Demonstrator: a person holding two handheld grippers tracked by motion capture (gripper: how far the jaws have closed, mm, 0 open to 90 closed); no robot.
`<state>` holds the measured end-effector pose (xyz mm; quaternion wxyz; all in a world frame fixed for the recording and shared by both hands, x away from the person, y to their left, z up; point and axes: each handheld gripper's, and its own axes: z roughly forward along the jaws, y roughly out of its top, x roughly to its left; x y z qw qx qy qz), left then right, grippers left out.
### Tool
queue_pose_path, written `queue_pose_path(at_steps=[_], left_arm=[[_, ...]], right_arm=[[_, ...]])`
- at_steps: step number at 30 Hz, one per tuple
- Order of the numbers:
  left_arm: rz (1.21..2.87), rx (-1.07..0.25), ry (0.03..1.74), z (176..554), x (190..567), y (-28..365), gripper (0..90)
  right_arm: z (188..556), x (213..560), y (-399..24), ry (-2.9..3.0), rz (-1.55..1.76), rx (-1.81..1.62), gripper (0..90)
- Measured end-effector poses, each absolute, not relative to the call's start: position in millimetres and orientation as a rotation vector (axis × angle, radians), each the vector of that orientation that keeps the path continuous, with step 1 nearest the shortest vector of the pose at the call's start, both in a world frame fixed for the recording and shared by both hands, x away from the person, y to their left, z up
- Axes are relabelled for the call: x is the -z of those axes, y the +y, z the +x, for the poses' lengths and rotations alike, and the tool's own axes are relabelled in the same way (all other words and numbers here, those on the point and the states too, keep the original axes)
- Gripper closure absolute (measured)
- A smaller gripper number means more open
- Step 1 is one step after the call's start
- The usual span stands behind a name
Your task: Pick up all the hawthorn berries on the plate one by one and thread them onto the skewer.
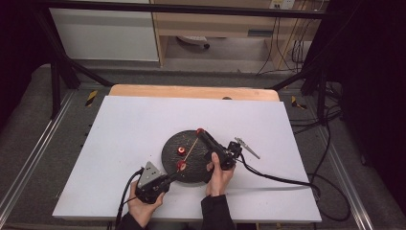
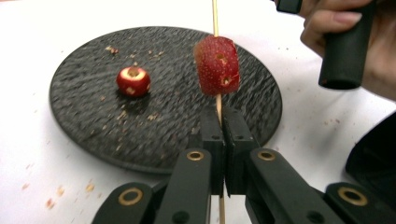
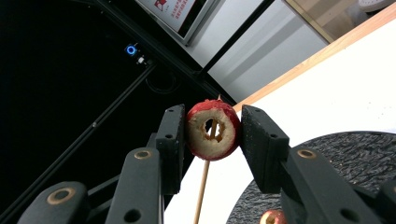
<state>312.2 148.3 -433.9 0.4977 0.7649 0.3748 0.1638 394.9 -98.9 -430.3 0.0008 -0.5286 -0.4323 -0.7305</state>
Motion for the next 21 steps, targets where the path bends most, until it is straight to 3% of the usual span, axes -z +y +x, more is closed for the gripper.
queue_pose_path(at_steps=[21], left_arm=[[1.834, -0.372, 0.896, 343.6, 409.8, 128.3, 88.2]], right_arm=[[388.0, 427.4, -100.5, -1.395, -1.620, 2.299, 61.8]])
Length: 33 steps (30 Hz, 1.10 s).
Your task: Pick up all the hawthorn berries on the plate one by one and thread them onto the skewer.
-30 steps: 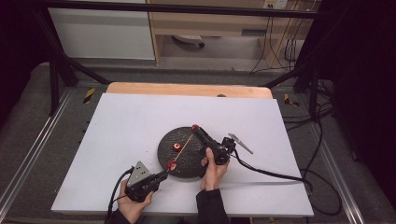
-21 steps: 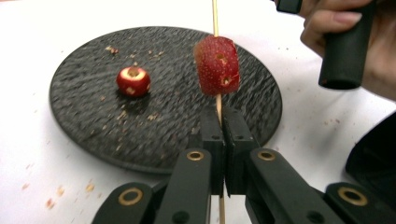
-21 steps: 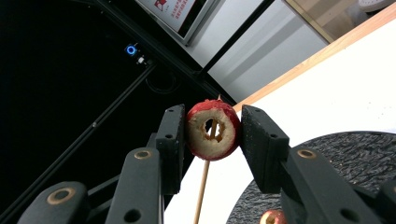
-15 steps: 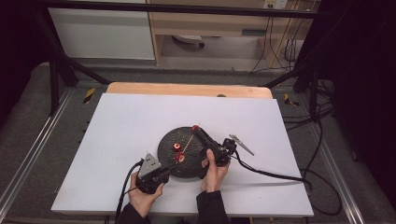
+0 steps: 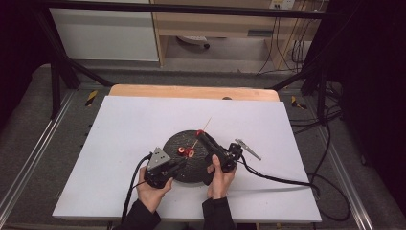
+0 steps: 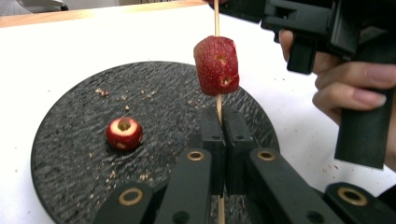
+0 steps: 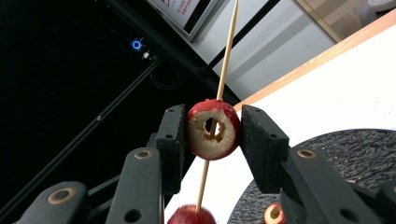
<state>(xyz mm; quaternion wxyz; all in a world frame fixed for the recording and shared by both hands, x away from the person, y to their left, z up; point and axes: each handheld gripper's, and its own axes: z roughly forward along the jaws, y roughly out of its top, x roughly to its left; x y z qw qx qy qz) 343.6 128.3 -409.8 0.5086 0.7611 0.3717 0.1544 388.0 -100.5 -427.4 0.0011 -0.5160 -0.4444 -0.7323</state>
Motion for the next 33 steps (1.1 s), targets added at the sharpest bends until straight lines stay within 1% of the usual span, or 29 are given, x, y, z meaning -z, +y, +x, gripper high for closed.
queue_pose_path(at_steps=[13, 22, 25, 33], left_arm=[[1.848, -0.367, 0.887, 358.4, 401.6, 119.2, 88.2], [1.850, -0.373, 0.874, 360.9, 401.9, 117.4, 88.2], [1.852, -0.374, 0.871, 360.1, 401.9, 120.7, 88.3], [1.894, -0.380, 0.874, 355.3, 408.0, 142.7, 88.2]], right_arm=[[385.3, 429.9, -99.4, -1.421, -1.617, 2.280, 61.8], [385.2, 429.7, -100.3, -1.461, -1.621, 2.271, 61.0], [385.4, 427.2, -101.9, -1.506, -1.617, 2.260, 51.6], [387.4, 417.2, -109.7, -1.706, -1.597, 2.180, 31.9]])
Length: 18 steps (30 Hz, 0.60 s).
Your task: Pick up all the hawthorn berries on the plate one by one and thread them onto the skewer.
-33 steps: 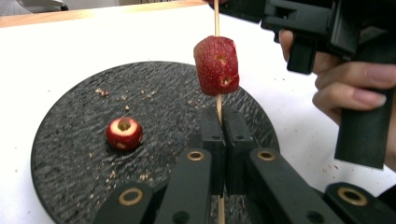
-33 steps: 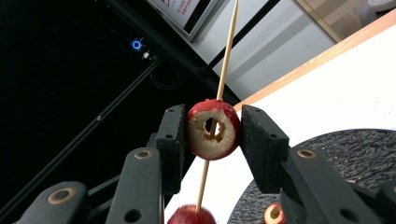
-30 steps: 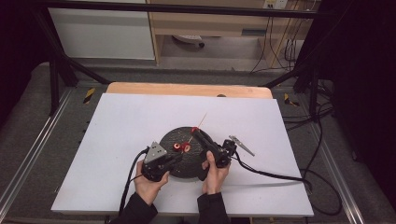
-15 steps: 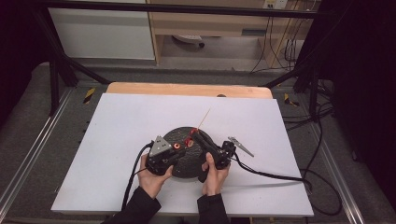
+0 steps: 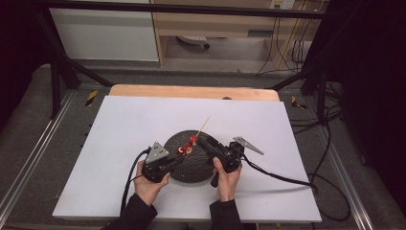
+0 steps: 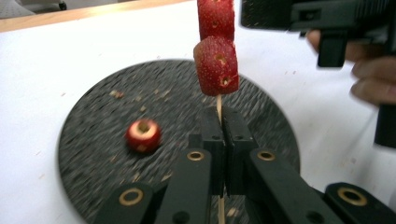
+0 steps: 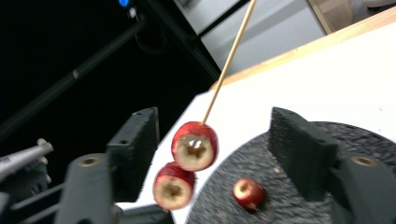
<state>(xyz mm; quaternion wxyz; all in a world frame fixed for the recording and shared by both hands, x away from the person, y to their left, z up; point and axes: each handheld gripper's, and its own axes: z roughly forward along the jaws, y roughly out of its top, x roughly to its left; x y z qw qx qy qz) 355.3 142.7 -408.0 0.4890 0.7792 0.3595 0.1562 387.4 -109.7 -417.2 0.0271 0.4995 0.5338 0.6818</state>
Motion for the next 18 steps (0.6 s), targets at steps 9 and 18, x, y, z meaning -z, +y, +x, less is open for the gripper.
queue_pose_path(at_steps=[9, 18], left_arm=[[1.918, -0.389, 0.898, 345.9, 413.4, 178.7, 88.3], [1.936, -0.391, 0.922, 336.4, 418.3, 207.1, 88.2]], right_arm=[[391.2, 421.4, -115.3, 1.983, 1.438, -1.831, 9.6], [391.6, 427.8, -117.5, 2.181, 1.341, -1.628, 4.8]])
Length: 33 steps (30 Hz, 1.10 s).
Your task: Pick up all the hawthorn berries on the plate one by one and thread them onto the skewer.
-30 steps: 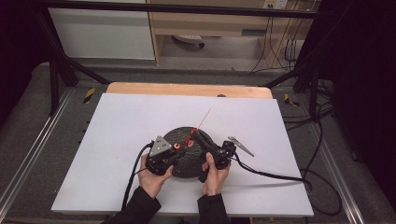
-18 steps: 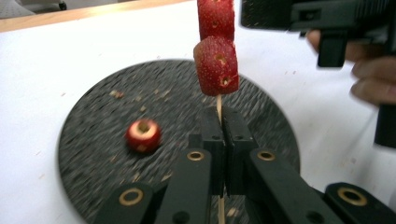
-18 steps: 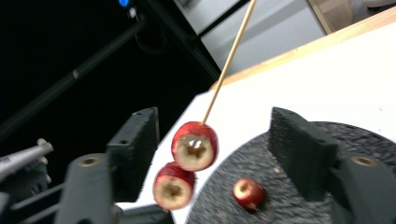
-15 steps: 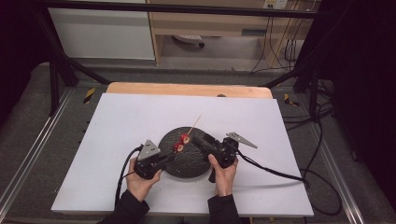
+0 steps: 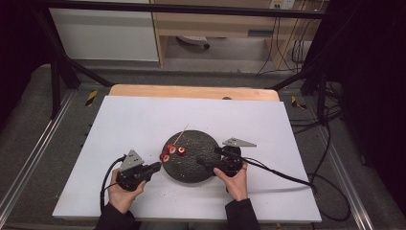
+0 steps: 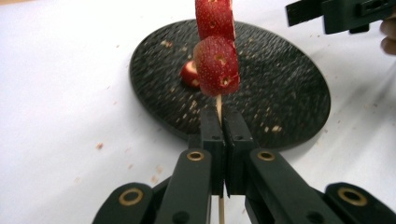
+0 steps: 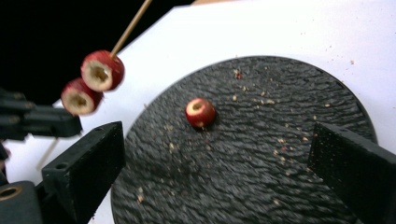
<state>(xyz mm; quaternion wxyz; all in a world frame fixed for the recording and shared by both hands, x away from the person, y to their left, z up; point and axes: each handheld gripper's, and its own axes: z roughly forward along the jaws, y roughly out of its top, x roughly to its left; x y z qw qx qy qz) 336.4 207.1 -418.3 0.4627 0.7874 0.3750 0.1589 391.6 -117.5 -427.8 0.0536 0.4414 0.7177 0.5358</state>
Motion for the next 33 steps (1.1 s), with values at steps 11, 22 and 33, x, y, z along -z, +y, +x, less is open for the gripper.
queue_pose_path(at_steps=[11, 22, 33], left_arm=[[1.952, -0.374, 0.943, 328.3, 428.9, 235.2, 88.2], [1.974, -0.371, 0.938, 324.8, 432.8, 249.5, 88.2], [1.973, -0.373, 0.950, 325.3, 434.4, 257.5, 88.2]], right_arm=[[390.4, 420.3, -125.4, 2.338, 1.254, -1.393, 3.0], [396.0, 405.4, -116.1, 2.439, 1.178, -1.248, 2.6], [418.0, 386.8, -86.3, 2.511, 1.115, -1.133, 3.8]])
